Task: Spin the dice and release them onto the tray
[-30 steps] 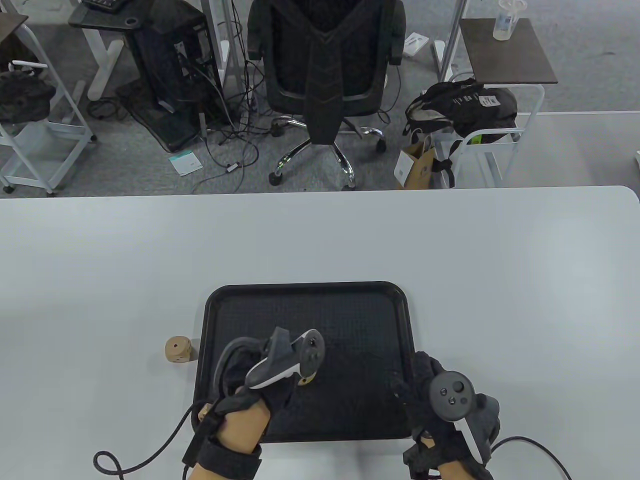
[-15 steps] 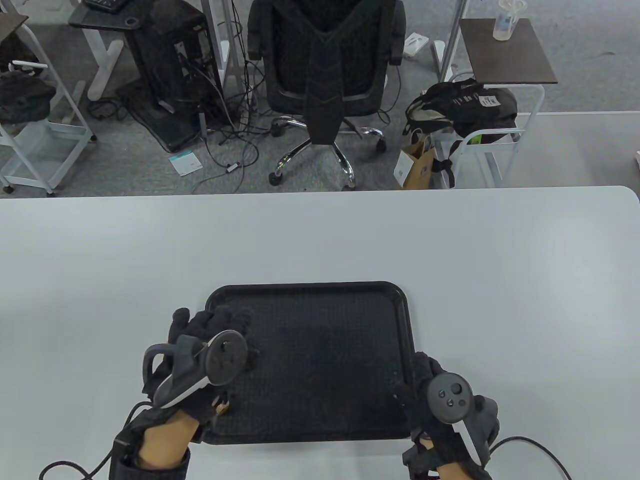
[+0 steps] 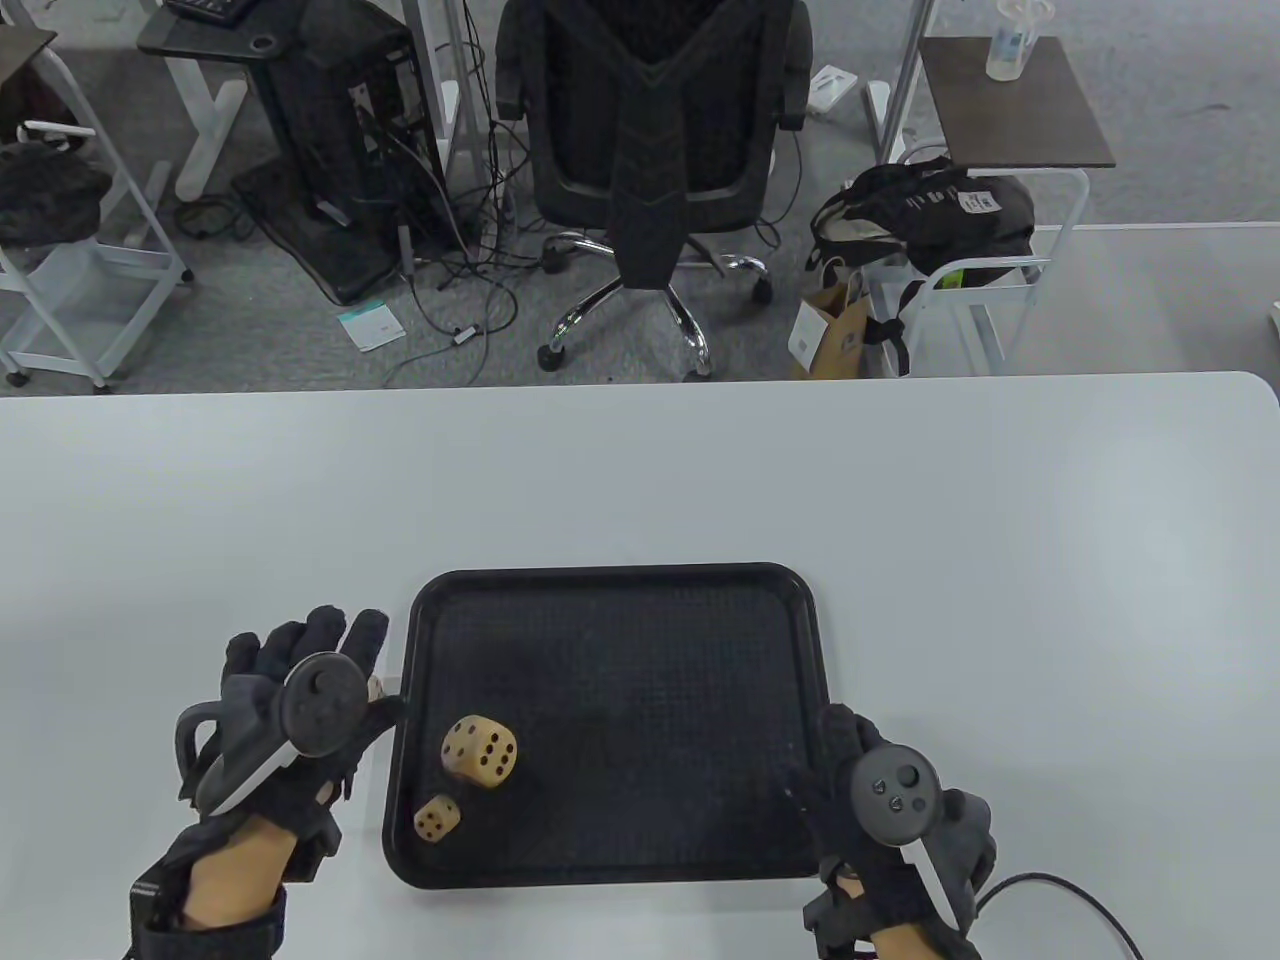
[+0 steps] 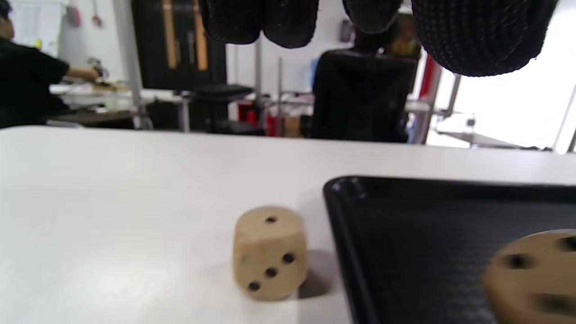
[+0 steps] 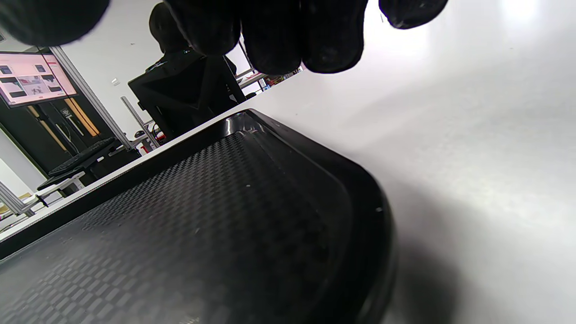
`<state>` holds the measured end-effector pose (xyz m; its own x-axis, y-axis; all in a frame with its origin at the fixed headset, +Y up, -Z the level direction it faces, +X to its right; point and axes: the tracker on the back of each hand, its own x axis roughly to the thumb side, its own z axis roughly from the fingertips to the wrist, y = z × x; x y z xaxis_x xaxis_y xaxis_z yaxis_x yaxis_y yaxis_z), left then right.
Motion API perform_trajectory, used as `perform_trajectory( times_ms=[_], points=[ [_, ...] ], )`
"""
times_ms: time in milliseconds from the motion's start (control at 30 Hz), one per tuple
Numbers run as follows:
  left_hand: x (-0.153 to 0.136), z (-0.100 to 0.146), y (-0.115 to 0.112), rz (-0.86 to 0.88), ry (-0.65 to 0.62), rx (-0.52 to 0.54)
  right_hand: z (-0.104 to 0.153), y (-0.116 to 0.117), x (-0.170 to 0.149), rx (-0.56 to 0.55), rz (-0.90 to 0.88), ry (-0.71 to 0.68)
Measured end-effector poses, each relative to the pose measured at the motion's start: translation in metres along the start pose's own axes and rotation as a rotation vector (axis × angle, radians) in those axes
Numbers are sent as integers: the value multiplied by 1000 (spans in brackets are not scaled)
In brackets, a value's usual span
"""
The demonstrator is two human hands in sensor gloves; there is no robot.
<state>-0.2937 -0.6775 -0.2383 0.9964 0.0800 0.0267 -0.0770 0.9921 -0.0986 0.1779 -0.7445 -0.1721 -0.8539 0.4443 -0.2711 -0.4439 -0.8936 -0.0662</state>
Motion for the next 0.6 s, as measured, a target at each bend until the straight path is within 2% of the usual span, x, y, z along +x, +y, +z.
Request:
perform_trajectory(
  times_ms=[367, 467, 600],
  points=[
    [-21, -23, -48, 7, 20, -204, 0, -1, 0, -3, -5, 3],
    [-19, -29, -58, -100, 24, -221, 0, -1, 0, -4, -6, 3],
    [-21, -34, -69, -80, 25, -230, 0, -2, 0, -4, -5, 4]
  ],
)
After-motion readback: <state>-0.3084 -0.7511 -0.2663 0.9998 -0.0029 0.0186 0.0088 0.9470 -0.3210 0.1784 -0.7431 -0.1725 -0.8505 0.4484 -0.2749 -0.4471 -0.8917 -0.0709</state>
